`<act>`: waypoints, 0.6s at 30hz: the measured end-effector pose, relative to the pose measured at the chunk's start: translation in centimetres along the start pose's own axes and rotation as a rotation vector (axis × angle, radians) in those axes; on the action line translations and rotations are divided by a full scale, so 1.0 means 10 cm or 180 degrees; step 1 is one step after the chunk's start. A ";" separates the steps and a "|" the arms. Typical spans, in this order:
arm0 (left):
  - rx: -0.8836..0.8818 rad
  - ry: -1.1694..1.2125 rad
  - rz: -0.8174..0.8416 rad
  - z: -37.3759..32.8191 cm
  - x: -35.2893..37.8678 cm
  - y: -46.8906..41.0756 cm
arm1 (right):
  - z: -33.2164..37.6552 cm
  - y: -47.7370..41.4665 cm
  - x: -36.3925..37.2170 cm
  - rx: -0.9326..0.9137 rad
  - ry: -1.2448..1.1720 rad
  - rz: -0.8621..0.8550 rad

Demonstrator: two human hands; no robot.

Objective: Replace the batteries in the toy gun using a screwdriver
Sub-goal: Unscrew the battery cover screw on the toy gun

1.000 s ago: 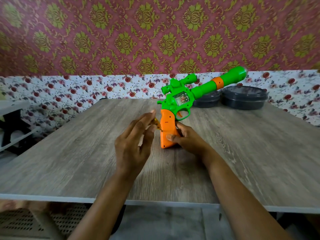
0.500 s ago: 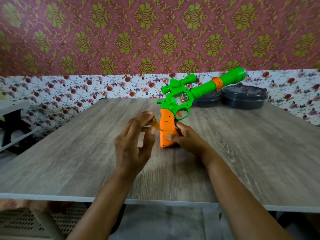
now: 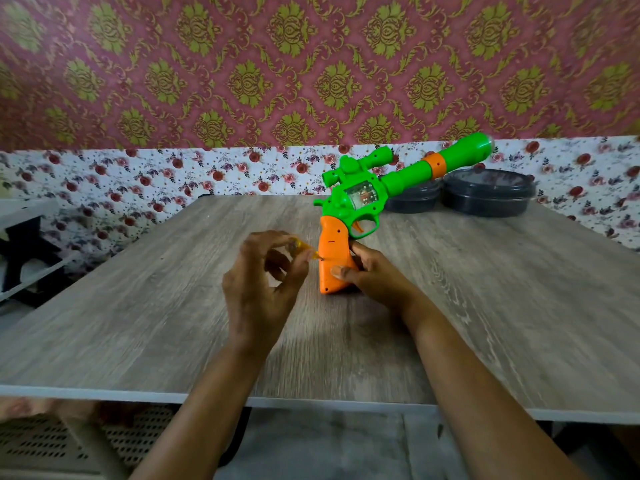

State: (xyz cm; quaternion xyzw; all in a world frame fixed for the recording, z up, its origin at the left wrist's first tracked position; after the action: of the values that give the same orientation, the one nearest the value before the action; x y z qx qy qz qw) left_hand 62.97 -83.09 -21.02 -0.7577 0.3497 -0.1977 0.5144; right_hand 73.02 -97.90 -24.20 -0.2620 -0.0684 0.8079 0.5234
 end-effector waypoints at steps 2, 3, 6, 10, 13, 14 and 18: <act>0.0067 -0.0105 0.0042 0.00 0.00 0.00 | 0.00 0.00 0.00 0.0018 0.0025 0.0021; 0.0109 -0.0116 0.0069 0.00 0.00 0.00 | 0.00 0.00 0.00 0.0021 0.0025 0.0023; 0.0245 -0.0100 0.0089 -0.03 0.00 -0.01 | -0.02 0.00 -0.01 0.0030 0.0004 -0.0014; 0.0269 -0.0238 -0.0014 -0.05 -0.02 -0.01 | -0.04 0.00 -0.01 0.0042 0.0006 -0.0013; 0.0252 -0.0233 -0.0089 -0.03 -0.03 -0.01 | -0.04 -0.01 -0.01 0.0052 -0.0028 -0.0014; 0.0262 -0.0191 -0.0123 -0.02 -0.03 -0.01 | -0.05 -0.01 0.00 0.0049 -0.0037 -0.0020; 0.0221 0.0048 -0.0243 0.01 -0.04 -0.02 | -0.04 -0.01 0.00 0.0031 -0.0070 -0.0022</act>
State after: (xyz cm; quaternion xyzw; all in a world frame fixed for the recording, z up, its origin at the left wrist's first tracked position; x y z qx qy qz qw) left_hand 62.79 -82.66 -20.86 -0.7506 0.3173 -0.2350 0.5298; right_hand 73.29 -97.93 -24.53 -0.2504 -0.0711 0.8092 0.5267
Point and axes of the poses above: each hand's wrist, its own y-axis away from the middle knuckle, its own x-axis out of the palm, z = x × y, the point moved 3 cm from there along -y, towards the middle knuckle, and after that the axes turned 11 degrees about -x, right-handed, at the moved point
